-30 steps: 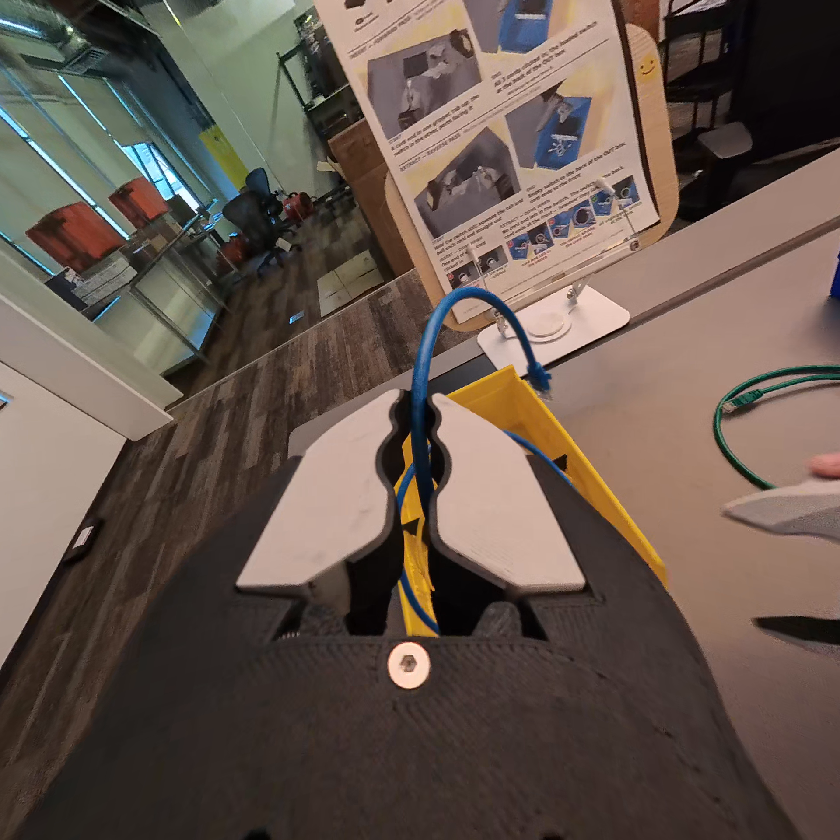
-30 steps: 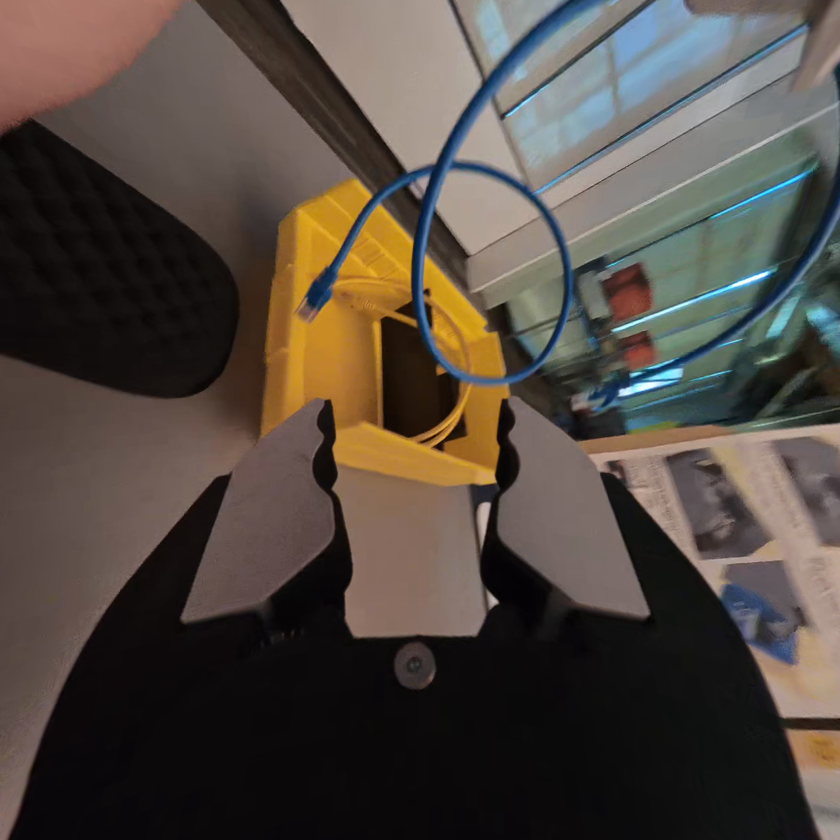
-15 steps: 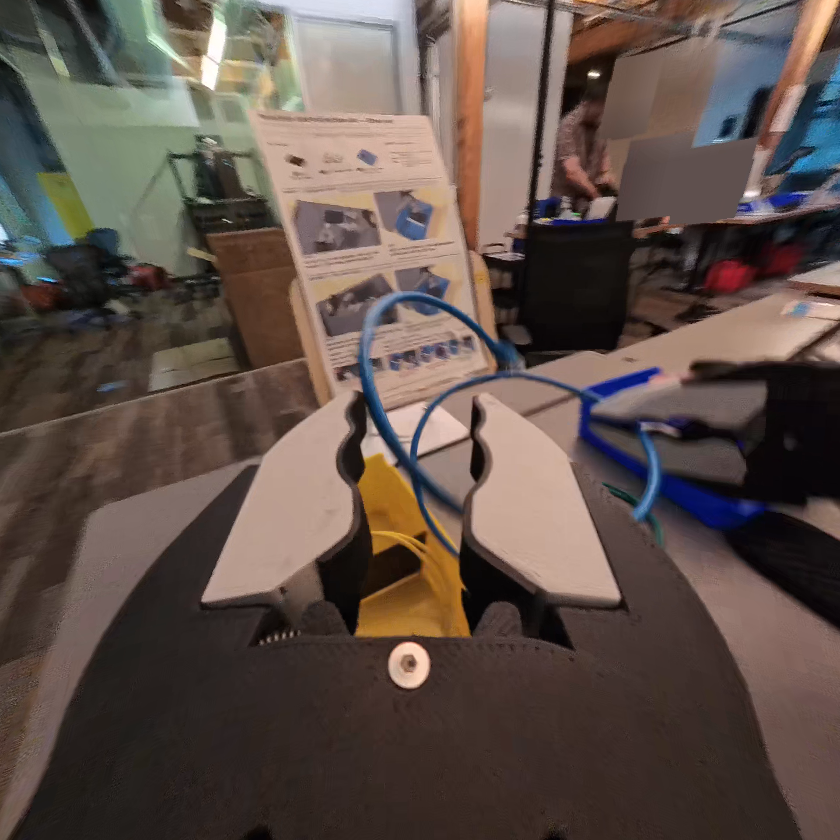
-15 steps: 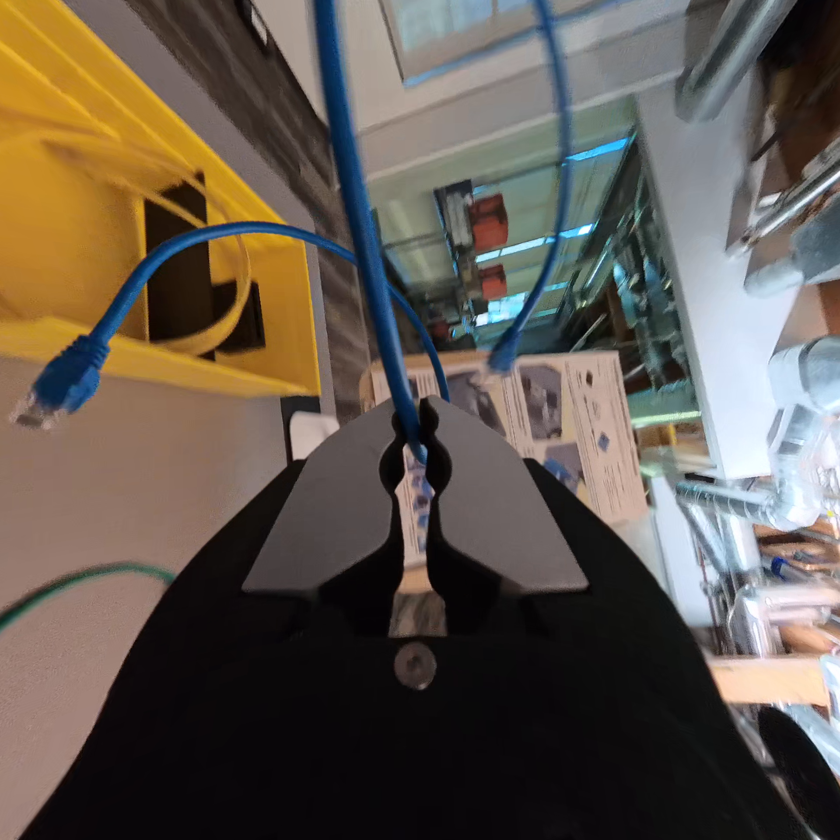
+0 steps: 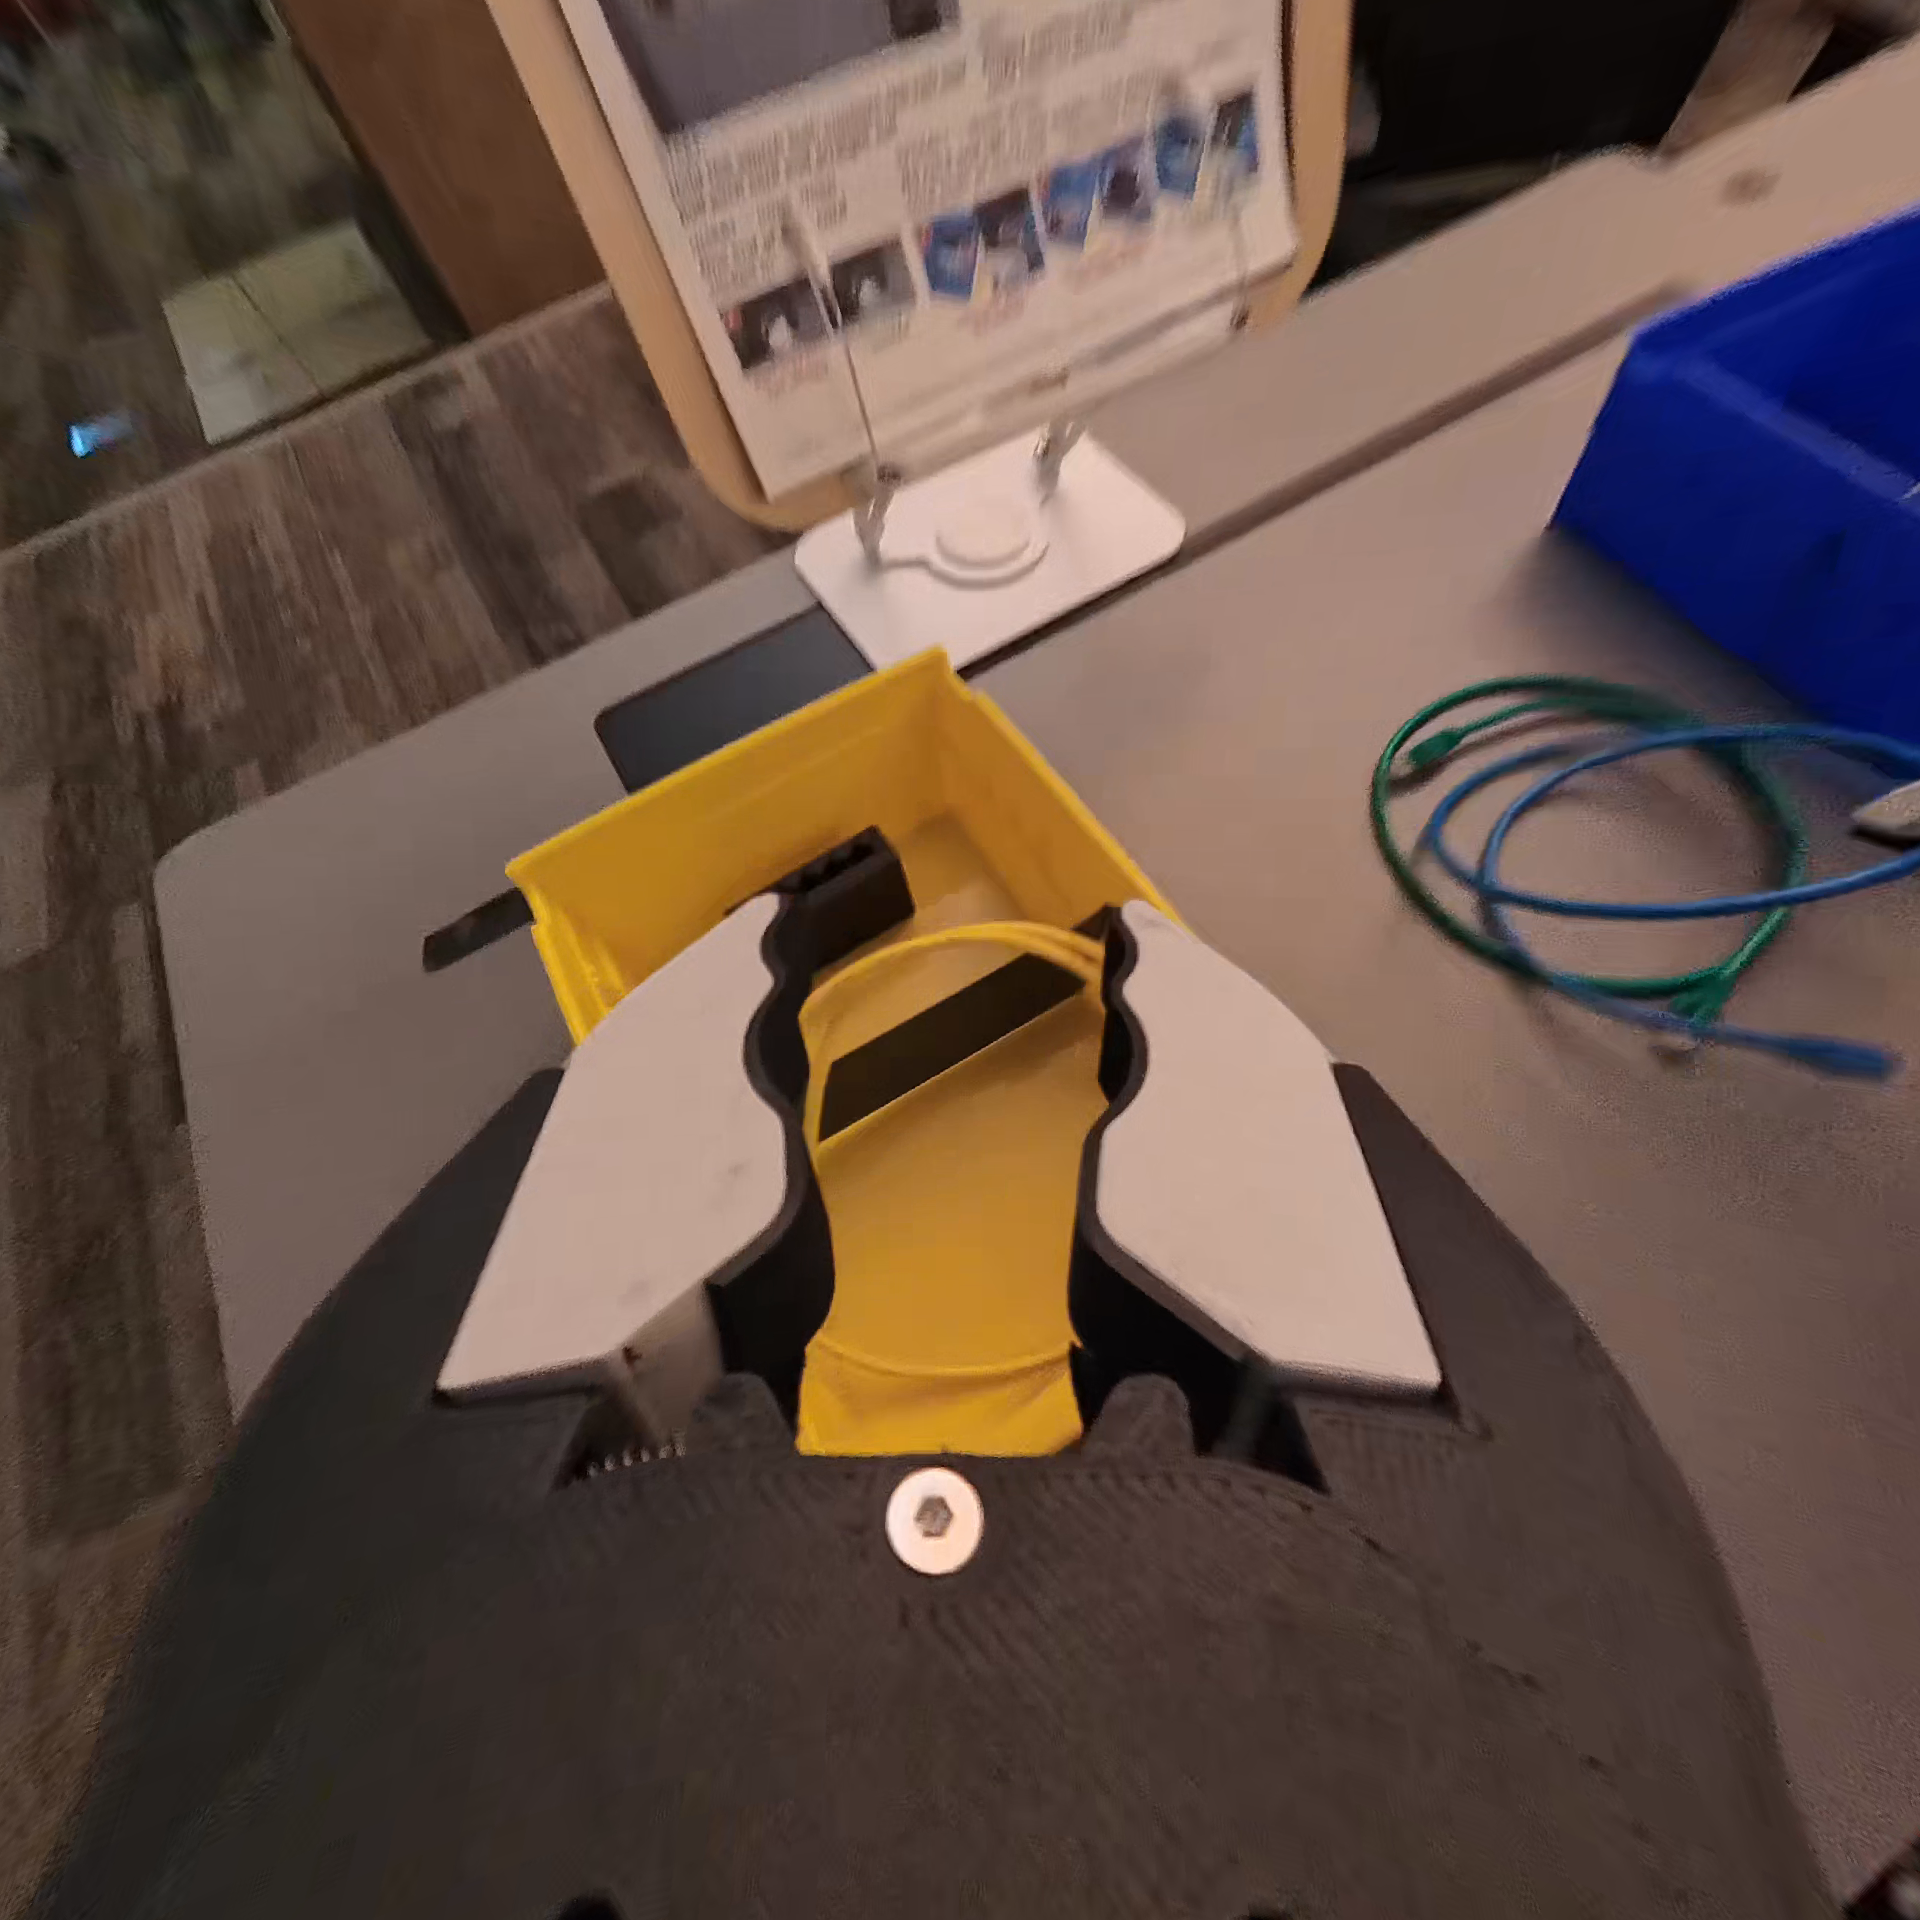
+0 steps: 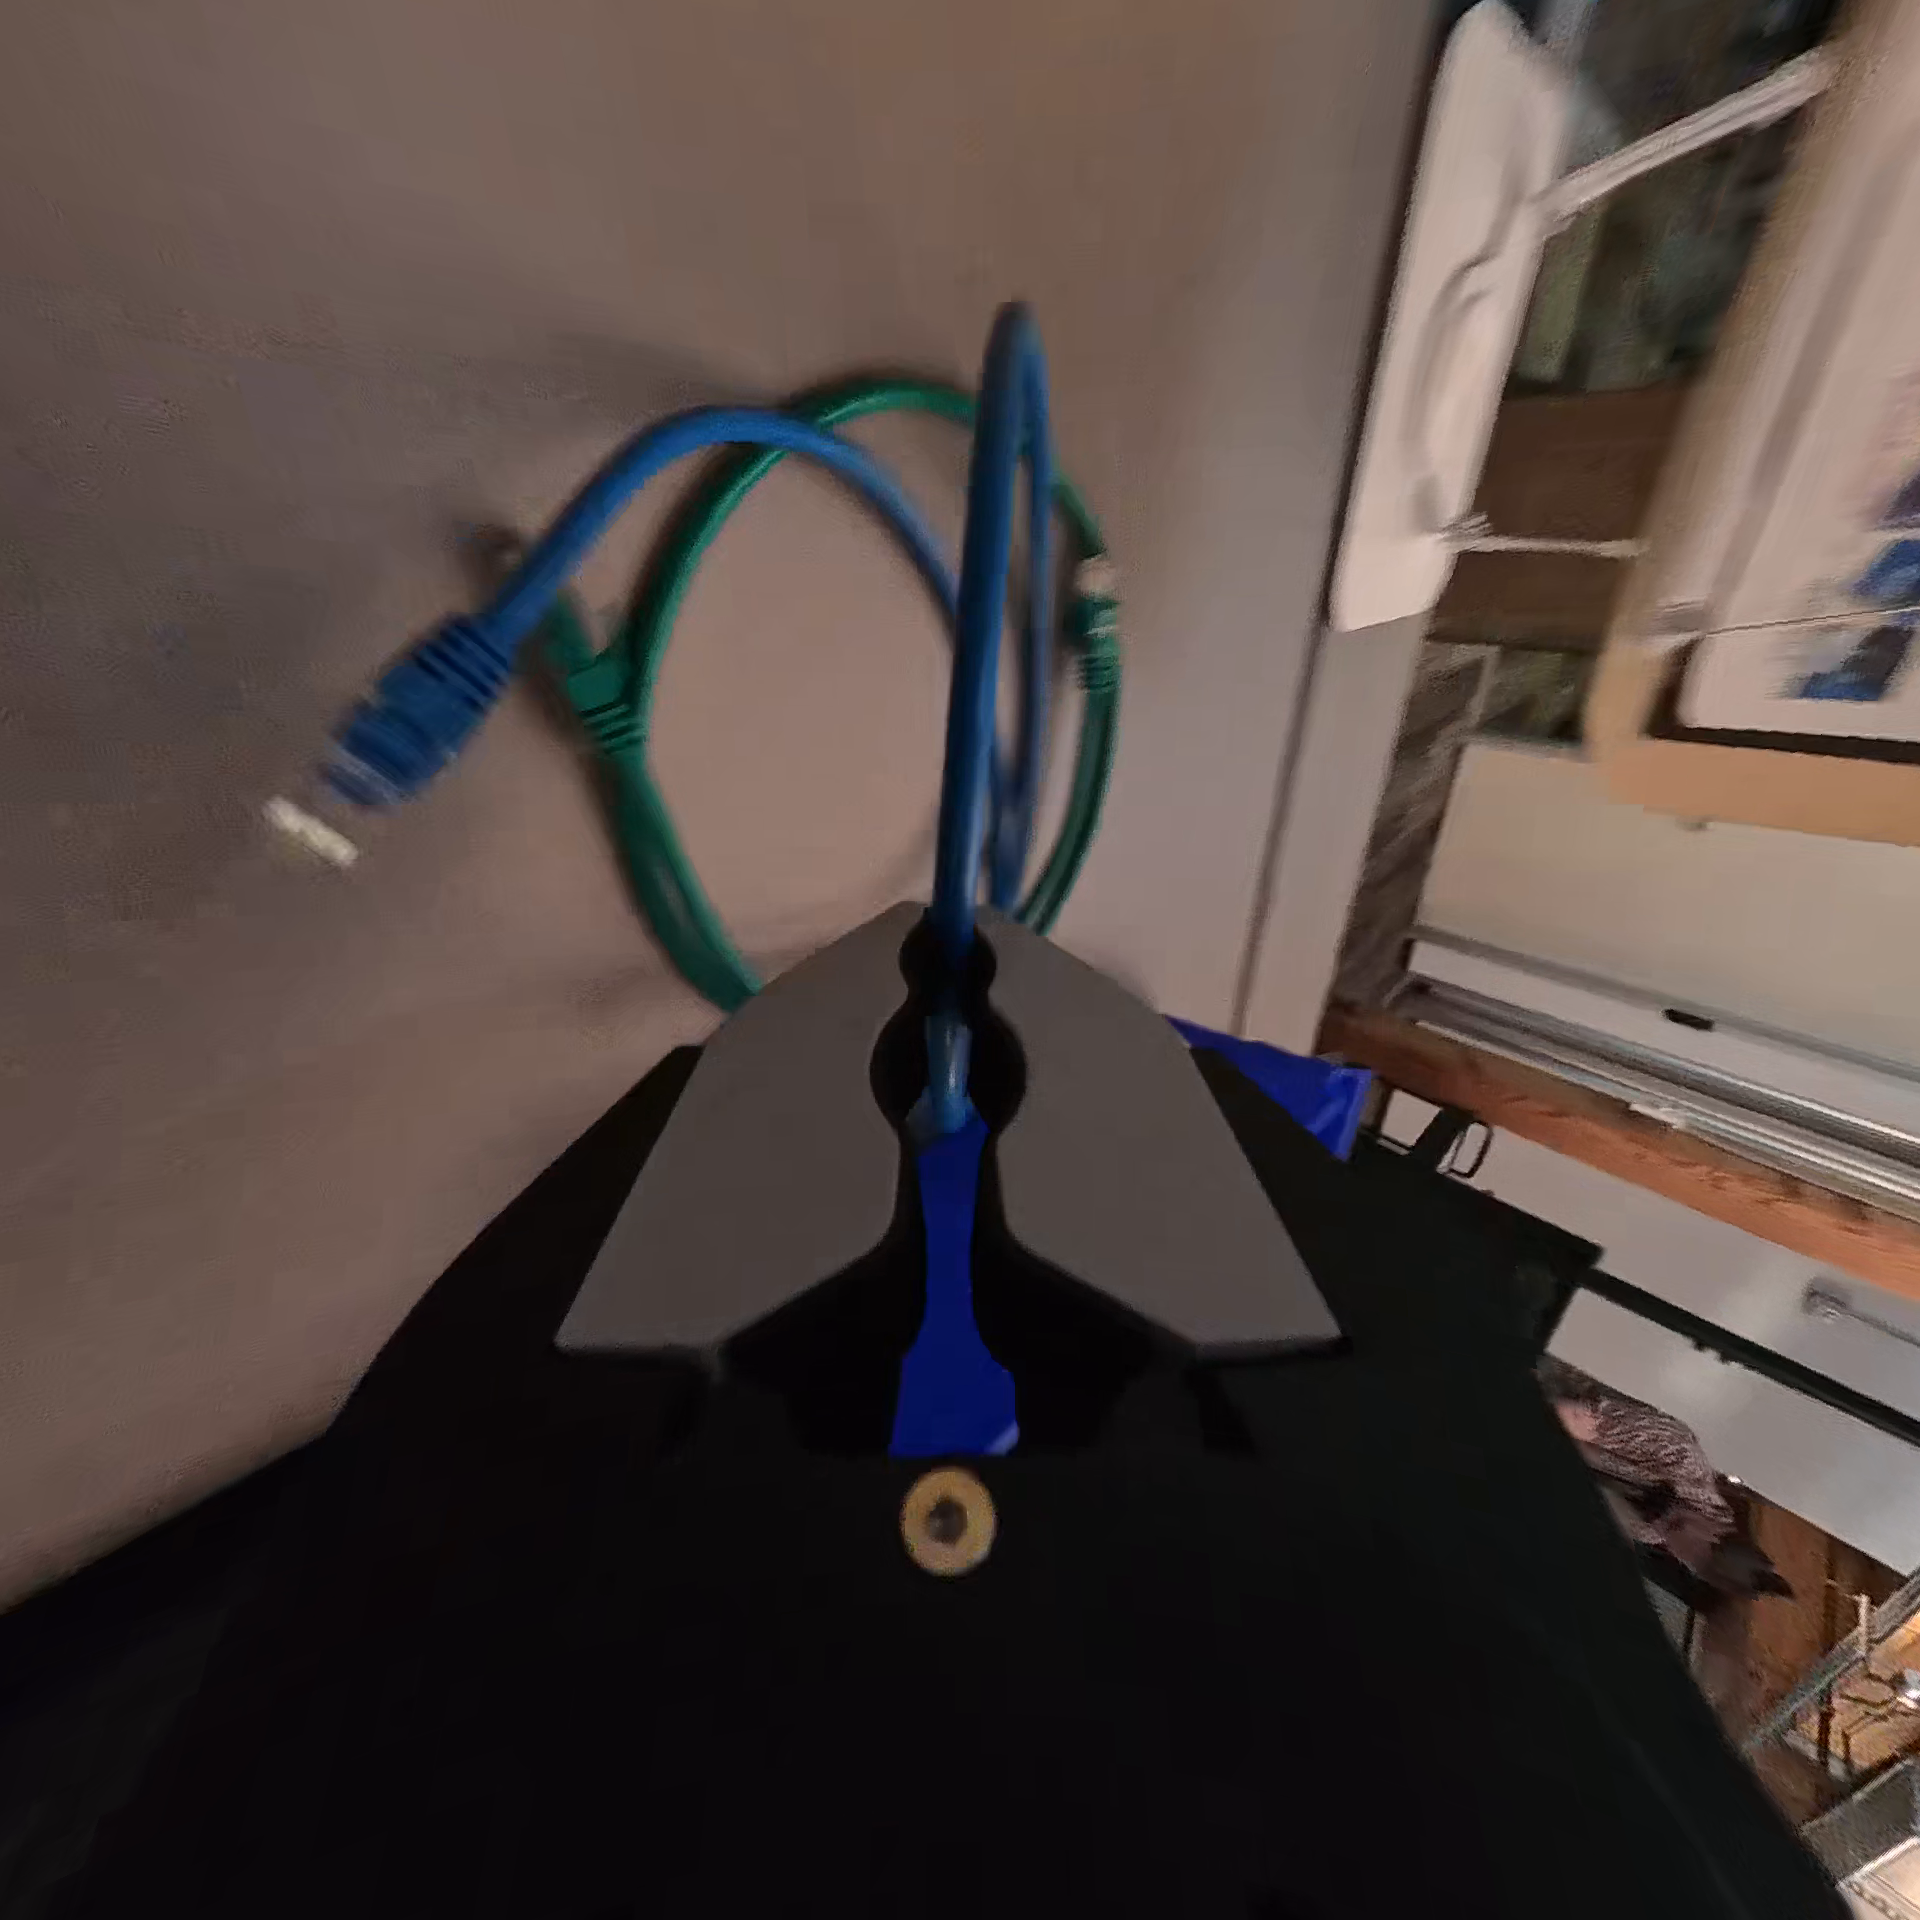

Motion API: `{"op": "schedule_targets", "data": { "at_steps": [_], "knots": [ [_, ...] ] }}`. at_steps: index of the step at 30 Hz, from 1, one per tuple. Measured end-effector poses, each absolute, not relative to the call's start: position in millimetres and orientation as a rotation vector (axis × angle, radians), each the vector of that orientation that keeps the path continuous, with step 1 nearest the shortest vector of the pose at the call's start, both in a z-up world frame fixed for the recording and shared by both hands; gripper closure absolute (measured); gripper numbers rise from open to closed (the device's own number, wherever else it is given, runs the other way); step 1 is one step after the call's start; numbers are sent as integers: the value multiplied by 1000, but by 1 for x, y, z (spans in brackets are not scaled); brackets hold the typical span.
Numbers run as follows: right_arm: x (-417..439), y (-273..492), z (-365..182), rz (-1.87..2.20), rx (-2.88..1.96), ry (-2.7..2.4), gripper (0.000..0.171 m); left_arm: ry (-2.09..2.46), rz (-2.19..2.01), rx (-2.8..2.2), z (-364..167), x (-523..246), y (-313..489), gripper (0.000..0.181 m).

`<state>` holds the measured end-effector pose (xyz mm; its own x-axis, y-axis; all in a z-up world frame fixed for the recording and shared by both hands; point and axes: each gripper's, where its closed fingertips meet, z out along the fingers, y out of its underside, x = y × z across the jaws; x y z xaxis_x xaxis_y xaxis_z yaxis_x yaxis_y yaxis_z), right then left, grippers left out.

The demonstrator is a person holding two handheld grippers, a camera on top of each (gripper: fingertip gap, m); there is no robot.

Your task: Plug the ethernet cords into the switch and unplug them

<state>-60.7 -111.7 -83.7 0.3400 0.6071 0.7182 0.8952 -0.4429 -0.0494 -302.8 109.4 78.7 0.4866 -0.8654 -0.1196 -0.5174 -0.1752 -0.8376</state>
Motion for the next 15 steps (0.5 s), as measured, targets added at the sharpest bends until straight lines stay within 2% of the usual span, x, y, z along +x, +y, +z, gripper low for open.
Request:
{"op": "schedule_targets", "data": {
  "at_steps": [4, 7, 11, 15],
  "knots": [
    [-57, -137, -140, -742, -2381, -1340, 169, 1286, -338, -1920, 37, -301, 137, 130],
    [-55, -148, -163, -639, -2463, -1315, 165, 1385, -217, -1901, 12, -299, 154, 129],
    [-68, -149, -149, -431, -2428, -1187, 147, 1513, -134, -1881, -23, -293, 169, 124],
    [-77, -147, -107, -345, -2309, -1071, 141, 1578, -29, -1912, -54, -292, 183, 123]
  ]
}}
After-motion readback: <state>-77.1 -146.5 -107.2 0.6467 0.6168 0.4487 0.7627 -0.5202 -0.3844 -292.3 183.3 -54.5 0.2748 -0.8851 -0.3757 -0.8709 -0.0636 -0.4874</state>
